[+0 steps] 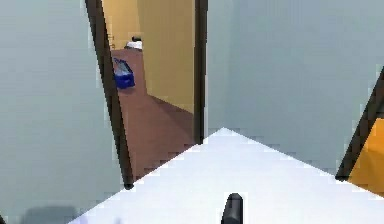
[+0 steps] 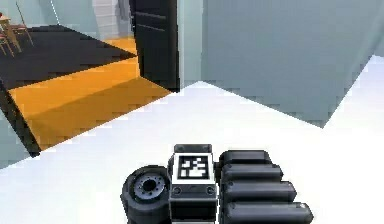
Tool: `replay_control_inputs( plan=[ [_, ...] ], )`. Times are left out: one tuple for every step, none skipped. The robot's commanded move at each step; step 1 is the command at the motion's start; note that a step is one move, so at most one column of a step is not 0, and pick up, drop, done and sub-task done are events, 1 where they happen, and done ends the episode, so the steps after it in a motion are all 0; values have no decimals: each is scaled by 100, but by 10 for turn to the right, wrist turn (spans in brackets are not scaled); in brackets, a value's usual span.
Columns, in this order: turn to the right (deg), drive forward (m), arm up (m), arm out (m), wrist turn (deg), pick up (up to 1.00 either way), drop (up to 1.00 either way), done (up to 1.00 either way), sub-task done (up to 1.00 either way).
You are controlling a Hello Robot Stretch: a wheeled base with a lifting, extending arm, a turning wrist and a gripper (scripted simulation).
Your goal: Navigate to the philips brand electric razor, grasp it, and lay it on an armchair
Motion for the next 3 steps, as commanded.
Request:
replay_control_inputs(
  plan=[
    [-150,0,0,0,0,0,0,0,0],
    [0,10,0,0,0,0,0,0,0],
    [90,0,0,0,0,0,0,0,0]
  ],
)
